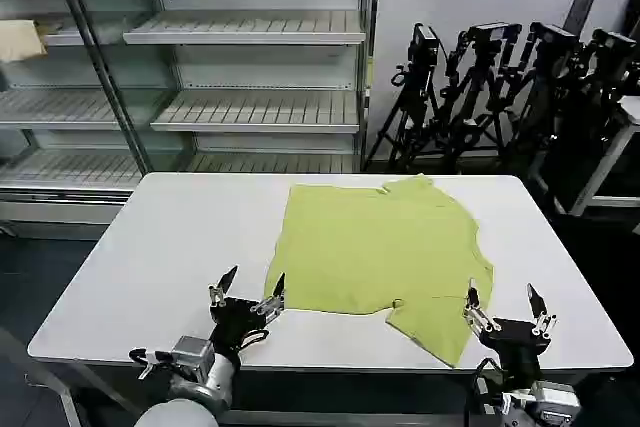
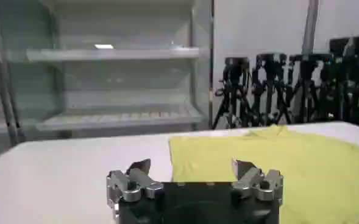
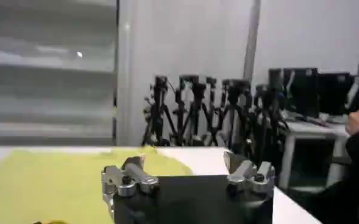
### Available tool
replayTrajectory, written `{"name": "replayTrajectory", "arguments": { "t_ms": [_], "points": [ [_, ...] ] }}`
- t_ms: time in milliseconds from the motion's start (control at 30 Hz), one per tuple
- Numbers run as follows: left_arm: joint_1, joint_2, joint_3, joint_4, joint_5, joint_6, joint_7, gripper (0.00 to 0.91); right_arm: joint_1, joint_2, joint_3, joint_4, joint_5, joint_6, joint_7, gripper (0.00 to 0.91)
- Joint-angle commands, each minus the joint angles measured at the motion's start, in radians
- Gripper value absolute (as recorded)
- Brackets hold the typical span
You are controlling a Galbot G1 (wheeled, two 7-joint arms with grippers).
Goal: Fold and organize the clothes.
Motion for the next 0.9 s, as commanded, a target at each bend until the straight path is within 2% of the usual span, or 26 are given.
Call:
{"name": "replayTrajectory", "arguments": {
  "t_ms": [33,433,900],
  "points": [
    [-0.147,0.048,0.065,0.134,-0.092,0.049,-0.023,0.907,0.01,-0.005,-0.014,-0.04,0.025,-0.116,0.028,0.907],
    [-0.158,0.072,0.112,0.187,-0.245,0.051,-0.111,0.907,0.005,-0.007,-0.074,-0.092,0.023,-0.134,0.039,0.907],
    [-0.155,0.073,0.102,0.192,-0.266,0.051,-0.134,0.907,0.007,0.007,-0.132,-0.116,0.017,-0.135,0.031,0.907]
  ]
}}
